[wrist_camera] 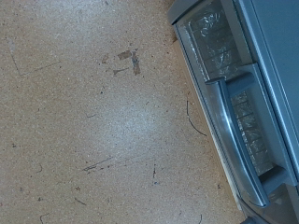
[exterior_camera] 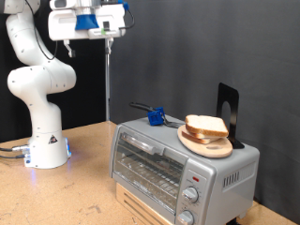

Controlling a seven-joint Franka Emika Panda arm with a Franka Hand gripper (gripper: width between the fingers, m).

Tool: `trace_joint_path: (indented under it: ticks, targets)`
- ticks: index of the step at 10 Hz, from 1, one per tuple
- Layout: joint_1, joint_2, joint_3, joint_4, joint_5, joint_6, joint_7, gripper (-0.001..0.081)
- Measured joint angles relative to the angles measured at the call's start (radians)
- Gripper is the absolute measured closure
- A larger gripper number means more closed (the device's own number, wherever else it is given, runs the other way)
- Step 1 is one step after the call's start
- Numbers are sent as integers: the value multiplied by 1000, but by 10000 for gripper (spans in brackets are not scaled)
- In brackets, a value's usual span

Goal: Make a piece of toast with the oven

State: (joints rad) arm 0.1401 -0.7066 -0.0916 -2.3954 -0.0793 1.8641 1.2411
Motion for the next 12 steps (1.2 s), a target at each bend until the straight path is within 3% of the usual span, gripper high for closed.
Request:
trace_joint_path:
  ticks: [1, 2, 5, 7, 10, 12]
  targets:
    - [-1, -5, 0, -1, 14, -3, 21, -2]
    - [15, -20, -12, -9, 53, 24, -52, -2]
    - [109, -63, -102, -44, 172, 124, -314, -2]
    - [103, -43, -88, -81, 163, 240, -309, -2]
    - [119, -40, -115, -82, 224, 249, -350, -2]
    - [138, 6, -156, -81, 267, 263, -406, -2]
